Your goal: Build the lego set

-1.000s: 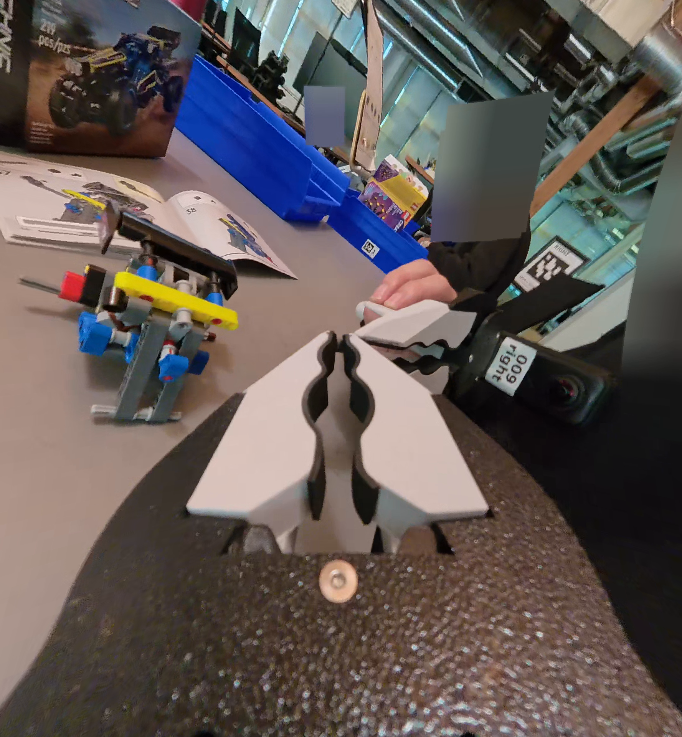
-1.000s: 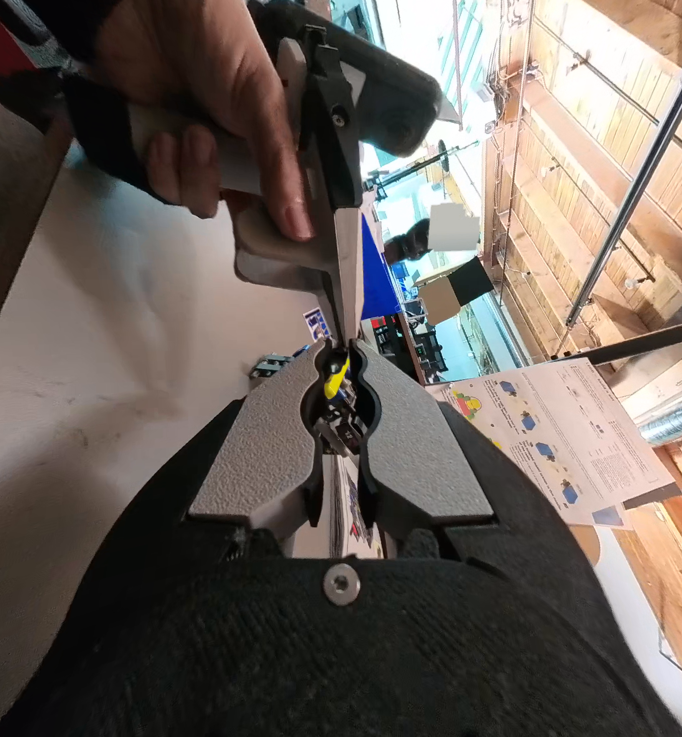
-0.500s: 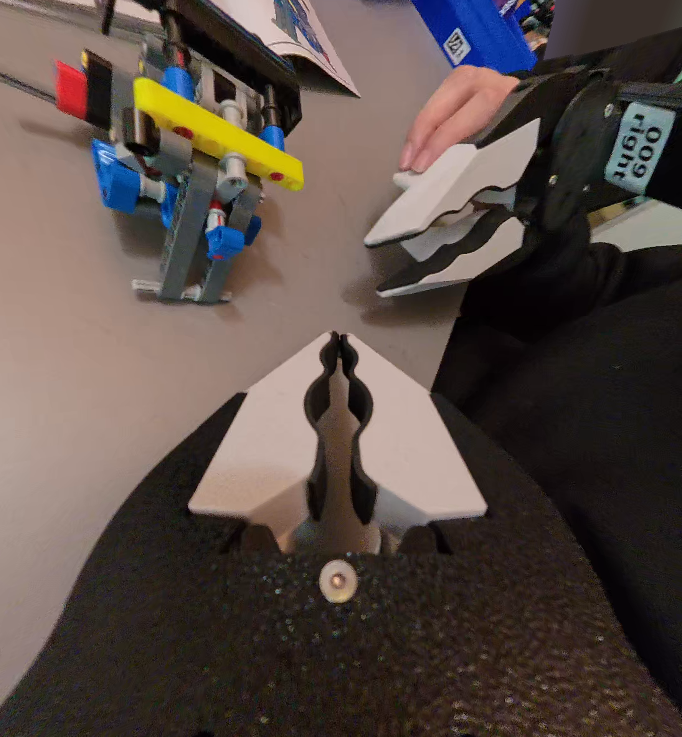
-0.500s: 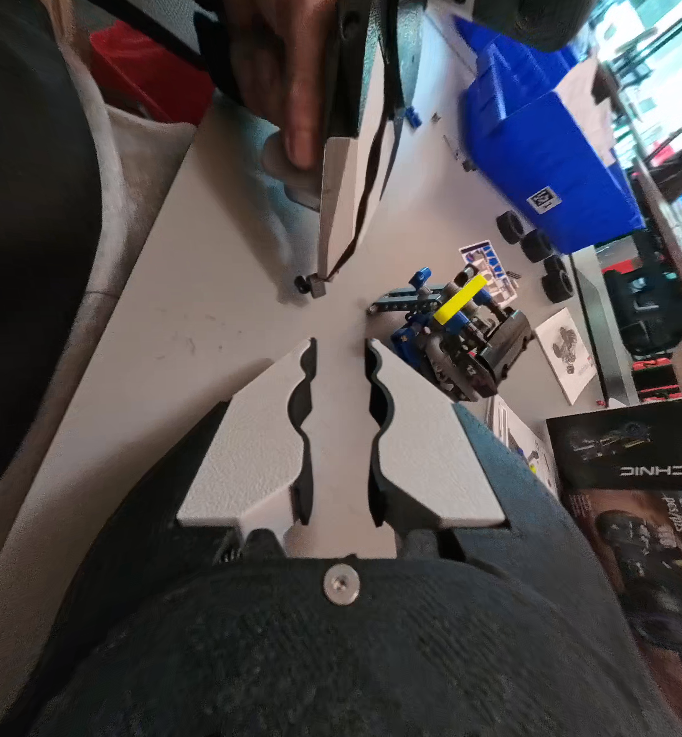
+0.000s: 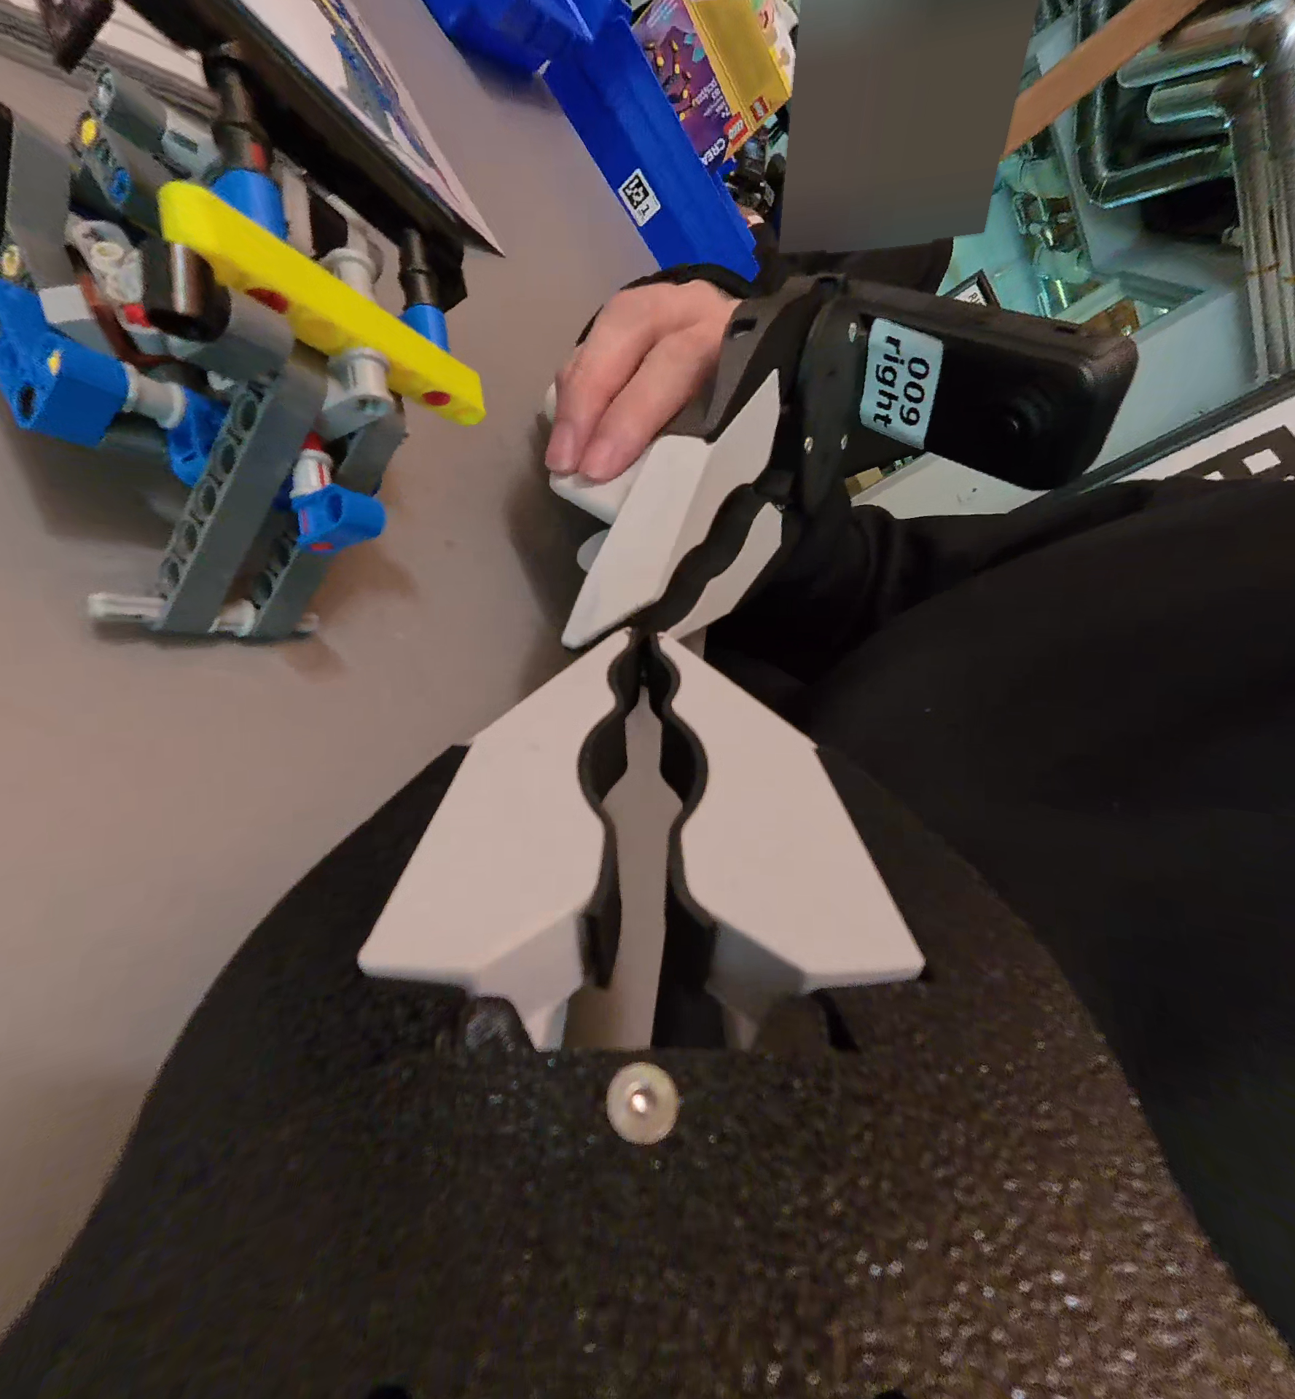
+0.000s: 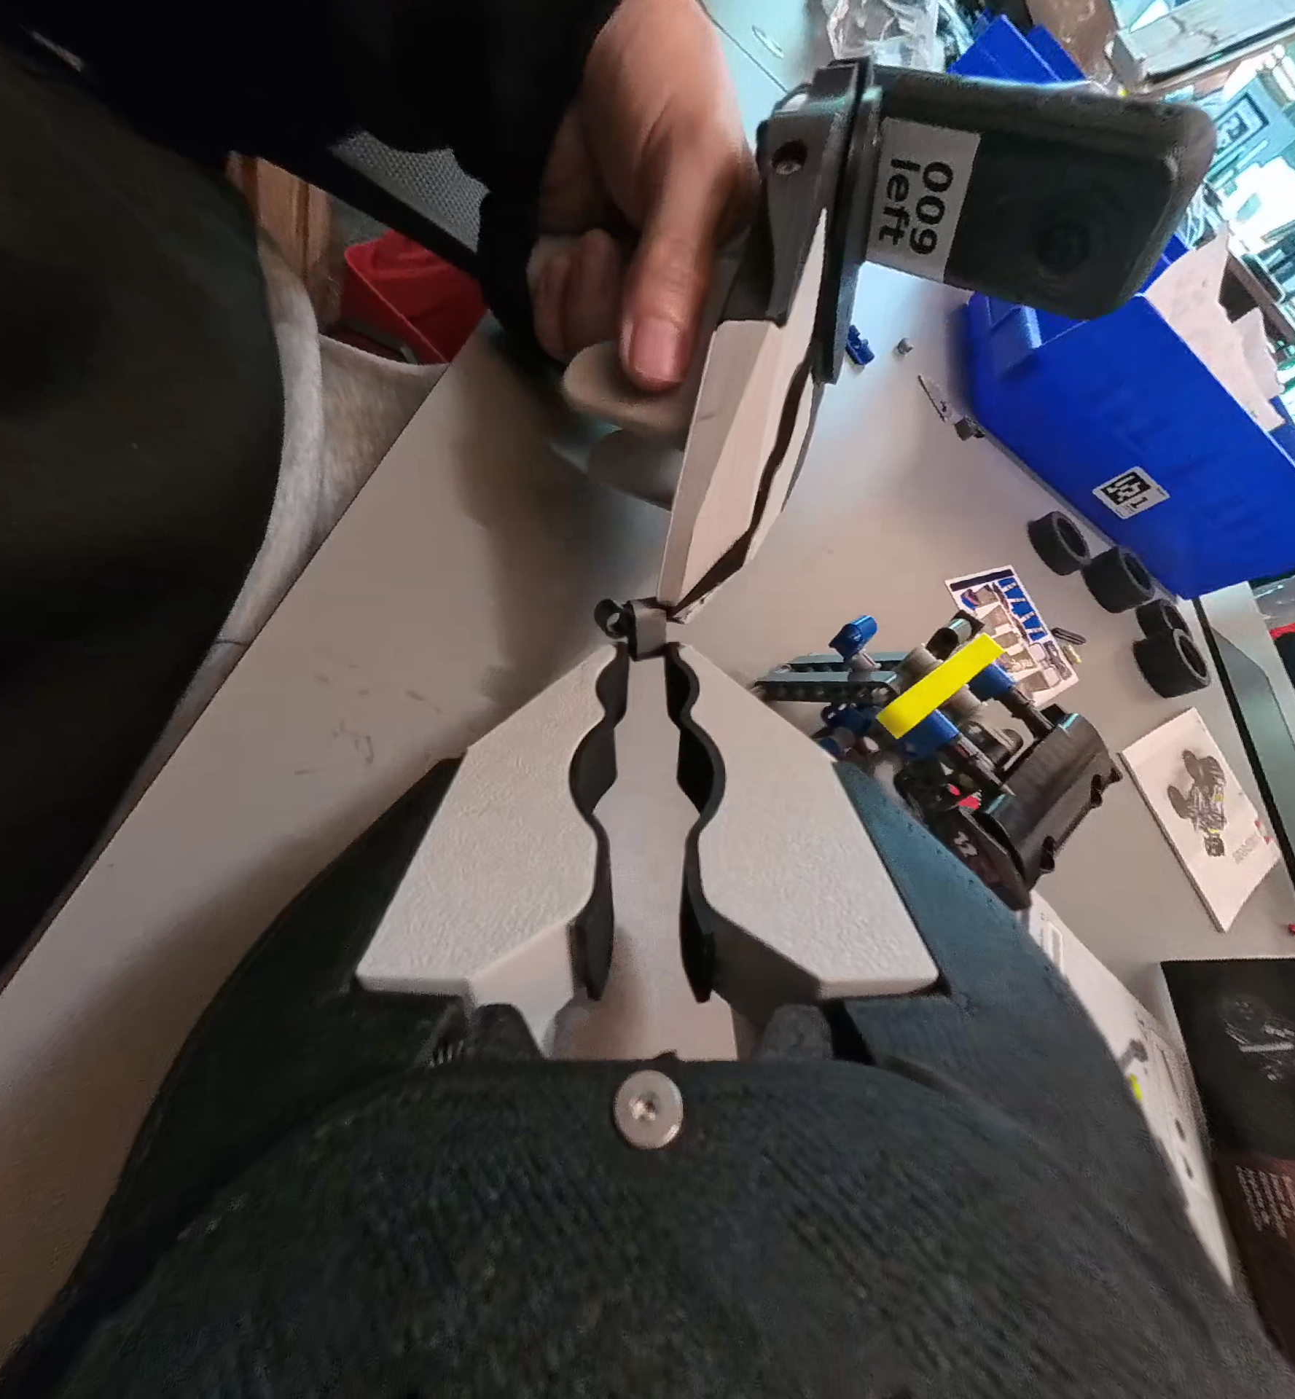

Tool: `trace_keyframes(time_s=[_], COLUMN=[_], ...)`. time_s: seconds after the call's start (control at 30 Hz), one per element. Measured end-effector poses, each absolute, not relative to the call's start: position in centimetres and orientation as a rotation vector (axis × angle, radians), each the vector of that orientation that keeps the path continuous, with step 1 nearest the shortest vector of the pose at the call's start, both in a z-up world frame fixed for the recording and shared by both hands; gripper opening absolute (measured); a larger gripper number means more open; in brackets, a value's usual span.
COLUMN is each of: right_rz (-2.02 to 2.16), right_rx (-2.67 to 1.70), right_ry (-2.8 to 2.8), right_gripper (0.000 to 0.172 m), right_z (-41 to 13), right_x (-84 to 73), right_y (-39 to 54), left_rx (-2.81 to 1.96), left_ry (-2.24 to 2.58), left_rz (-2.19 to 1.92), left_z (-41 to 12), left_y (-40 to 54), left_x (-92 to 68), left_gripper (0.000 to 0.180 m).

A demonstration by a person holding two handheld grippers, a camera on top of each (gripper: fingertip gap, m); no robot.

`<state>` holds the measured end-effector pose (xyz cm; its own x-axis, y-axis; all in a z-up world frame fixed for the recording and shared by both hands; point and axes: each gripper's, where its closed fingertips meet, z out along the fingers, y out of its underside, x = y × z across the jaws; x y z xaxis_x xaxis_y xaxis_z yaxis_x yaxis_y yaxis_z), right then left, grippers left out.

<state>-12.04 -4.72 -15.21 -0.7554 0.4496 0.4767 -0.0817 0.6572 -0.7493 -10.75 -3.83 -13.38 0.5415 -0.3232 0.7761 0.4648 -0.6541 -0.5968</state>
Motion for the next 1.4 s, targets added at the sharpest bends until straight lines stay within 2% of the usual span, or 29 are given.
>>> trace_keyframes(time_s=[0.17,0.3,0.4,0.53,0.63,0.87,0.93,1.1,1.2,1.23,1.27,1.37,1.4], right_rz=[1.047,1.033,0.992,0.939,0.875,0.759,0.738,0.55,0.593,0.655,0.72,0.875,0.913], right_rx=[-0.468,-0.778,-0.854,-0.849,-0.824,-0.751,-0.725,-0.556,-0.433,-0.411,-0.365,-0.313,-0.304], right_ry=[-2.186,-2.116,-2.06,-2.054,-2.041,-2.024,-2.015,-2.13,-2.136,-2.144,-2.188,-2.43,-2.48], right_gripper=[0.005,0.005,0.006,0.006,0.005,0.005,0.005,0.007,0.022,0.032,0.05,0.091,0.093], right_z=[-15.0,-15.1,-15.1,-15.4,-15.3,-14.9,-14.5,-14.8,-11.3,-10.0,-9.3,-10.2,-10.5], right_x=[-12.7,-13.6,-14.0,-14.2,-14.4,-14.7,-14.9,-14.6,-14.5,-14.7,-14.8,-15.9,-16.8], right_y=[-3.8,-2.3,-2.2,-2.7,-2.6,-2.1,-2.2,-1.7,-0.4,-0.1,0.0,0.4,0.6], left_rx=[-1.951,-2.039,-2.045,-2.053,-1.993,-1.843,-1.819,-1.772,-1.698,-1.667,-1.646,-1.56,-1.539], left_ry=[-0.101,-0.201,-0.315,-0.36,-0.399,-0.525,-0.553,-0.574,-0.624,-0.643,-0.656,-0.713,-0.74], left_rz=[-0.973,-0.605,-0.475,-0.52,-0.566,-0.701,-0.715,-0.727,-0.845,-0.889,-0.936,-1.063,-1.078], left_z=[-13.1,-13.8,-14.4,-15.0,-14.6,-13.8,-13.8,-13.7,-13.2,-13.1,-13.1,-12.7,-12.6], left_y=[-2.8,-2.6,-2.8,-2.9,-2.7,-2.2,-2.3,-2.6,-3.0,-3.0,-3.0,-2.5,-2.3], left_x=[-12.0,-13.7,-13.4,-11.9,-11.8,-12.5,-12.9,-13.7,-14.2,-14.3,-14.2,-14.2,-14.3], left_gripper=[0.003,0.034,0.029,0.029,0.019,0.016,0.006,0.006,0.006,0.006,0.006,0.006,0.006])
